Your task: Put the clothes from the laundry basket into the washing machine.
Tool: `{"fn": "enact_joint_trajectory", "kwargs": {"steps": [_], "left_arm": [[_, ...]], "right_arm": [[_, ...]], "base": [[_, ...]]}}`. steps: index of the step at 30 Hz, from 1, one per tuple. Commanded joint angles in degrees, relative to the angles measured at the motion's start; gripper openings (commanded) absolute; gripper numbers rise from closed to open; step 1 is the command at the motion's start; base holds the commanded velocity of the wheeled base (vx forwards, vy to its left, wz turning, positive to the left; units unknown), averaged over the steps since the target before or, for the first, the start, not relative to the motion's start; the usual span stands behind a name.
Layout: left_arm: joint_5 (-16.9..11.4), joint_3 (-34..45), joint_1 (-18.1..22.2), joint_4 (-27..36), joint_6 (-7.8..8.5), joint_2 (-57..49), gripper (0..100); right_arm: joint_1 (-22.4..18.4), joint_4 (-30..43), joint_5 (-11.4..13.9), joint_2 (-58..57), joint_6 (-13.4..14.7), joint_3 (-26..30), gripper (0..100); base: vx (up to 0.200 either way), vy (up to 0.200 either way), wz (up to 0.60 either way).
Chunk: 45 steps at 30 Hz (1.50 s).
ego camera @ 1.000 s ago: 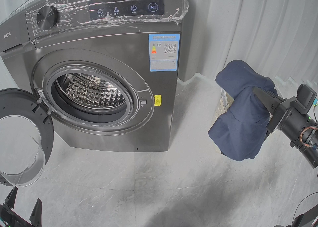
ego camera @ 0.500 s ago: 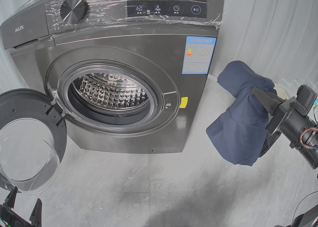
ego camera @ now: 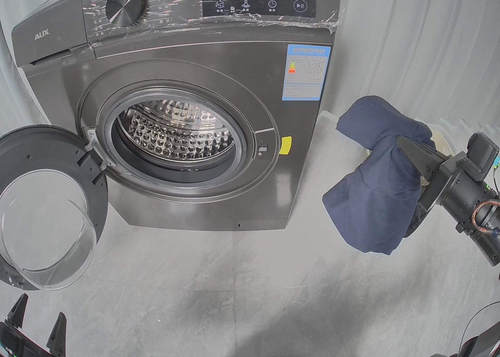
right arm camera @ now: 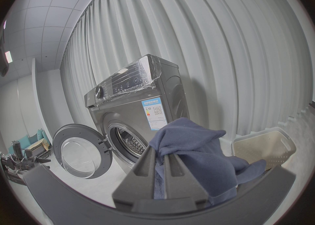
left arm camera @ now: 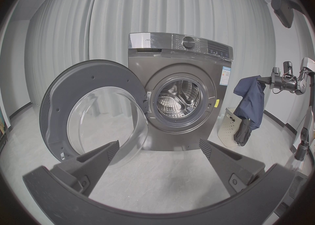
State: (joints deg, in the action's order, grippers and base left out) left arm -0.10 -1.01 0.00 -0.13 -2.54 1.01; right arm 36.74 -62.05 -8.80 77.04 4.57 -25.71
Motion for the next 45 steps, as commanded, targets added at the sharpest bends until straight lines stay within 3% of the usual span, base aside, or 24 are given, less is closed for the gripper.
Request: {"fn": "enact_joint_trajectory", "kwargs": {"steps": [1,5,32,45], "left_arm": [[0.01,0.92,0.09,-0.04,-0.01,-0.75,100],[0.01,0.92,0.00,-0.04,-0.01,-0.75,100],[0.01,0.92,0.00,-0.04,-0.01,-0.75,100],[0.01,0.92,0.00,-0.04,-0.01,-0.75,100]], "right_arm": [[-0.18,0.00,-0.43,0.21,0.09,-0.31,0],[-0.18,0.00,-0.60,0.21,0.09,-0.22,0],[0.00,0.00,0.10,0.21,0.00,0.05,0],[0.61,-0.18,0.28,0.04,-0.09,0.05,0]], "base": [[0.000,0.000,0.00],[0.000,0.000,0.00],[0.000,0.200,0.00],[0.000,0.000,0.00]]}}
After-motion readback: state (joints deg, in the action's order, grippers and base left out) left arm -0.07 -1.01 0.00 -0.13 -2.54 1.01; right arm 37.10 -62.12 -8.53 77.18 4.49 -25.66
